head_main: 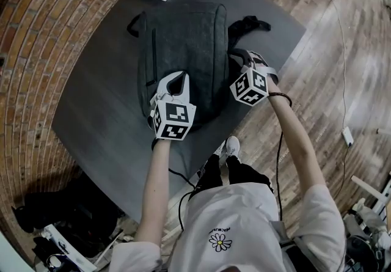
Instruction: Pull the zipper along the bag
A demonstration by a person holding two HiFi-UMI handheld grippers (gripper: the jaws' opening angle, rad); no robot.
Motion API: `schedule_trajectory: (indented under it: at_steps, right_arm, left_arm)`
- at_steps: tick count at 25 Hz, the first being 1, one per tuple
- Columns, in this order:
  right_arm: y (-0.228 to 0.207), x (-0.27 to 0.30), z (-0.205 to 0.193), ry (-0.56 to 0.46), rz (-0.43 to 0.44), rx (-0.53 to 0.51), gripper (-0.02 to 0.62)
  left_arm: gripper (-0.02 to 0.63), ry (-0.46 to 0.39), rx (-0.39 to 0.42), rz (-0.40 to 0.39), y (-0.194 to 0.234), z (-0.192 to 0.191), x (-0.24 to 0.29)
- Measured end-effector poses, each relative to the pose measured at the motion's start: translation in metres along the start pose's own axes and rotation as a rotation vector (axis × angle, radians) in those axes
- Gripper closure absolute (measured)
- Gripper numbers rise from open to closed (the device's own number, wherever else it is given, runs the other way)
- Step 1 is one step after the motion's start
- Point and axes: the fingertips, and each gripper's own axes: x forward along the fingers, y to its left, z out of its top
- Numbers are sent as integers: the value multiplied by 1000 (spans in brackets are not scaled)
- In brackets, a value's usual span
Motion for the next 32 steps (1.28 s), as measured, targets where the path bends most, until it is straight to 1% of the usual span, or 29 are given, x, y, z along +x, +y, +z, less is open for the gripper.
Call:
schedule_trajectory:
  at_steps: [3, 5, 8, 11, 13, 16, 20, 26, 28, 32]
  right_arm:
    - [5, 5, -1, -2, 39, 20, 583]
    - [5, 6, -1, -3, 71, 46, 596]
    - [4, 3, -3, -3, 117, 96, 591]
    - [4, -3, -8, 26, 150, 118, 588]
    - [5, -8, -13, 56, 193, 109, 588]
    - [13, -17, -17, 101, 268, 45, 589]
    - [49, -35, -15, 139, 369, -67, 589]
    - [117, -76, -10, 133, 451, -109, 588]
    - [140, -88, -4, 125, 464, -99, 588]
    - [171, -95, 14, 115, 457, -16, 586]
  left_arm:
    - [607, 4, 3, -2, -1, 1, 1]
    - [607, 8, 0, -5, -1, 1, 1]
    - [607, 13, -5, -4, 2, 0, 2]
    - [607, 22, -5, -3, 1, -1, 3]
    - [606, 27, -6, -3, -1, -1, 4]
    - [607, 28, -7, -10, -3, -2, 6]
    - [607, 27, -11, -19, -2, -5, 6]
    - [607, 19, -14, -20, 0, -3, 8]
    - [607, 17, -12, -18, 1, -3, 8]
    - [607, 14, -27, -10, 2, -4, 9]
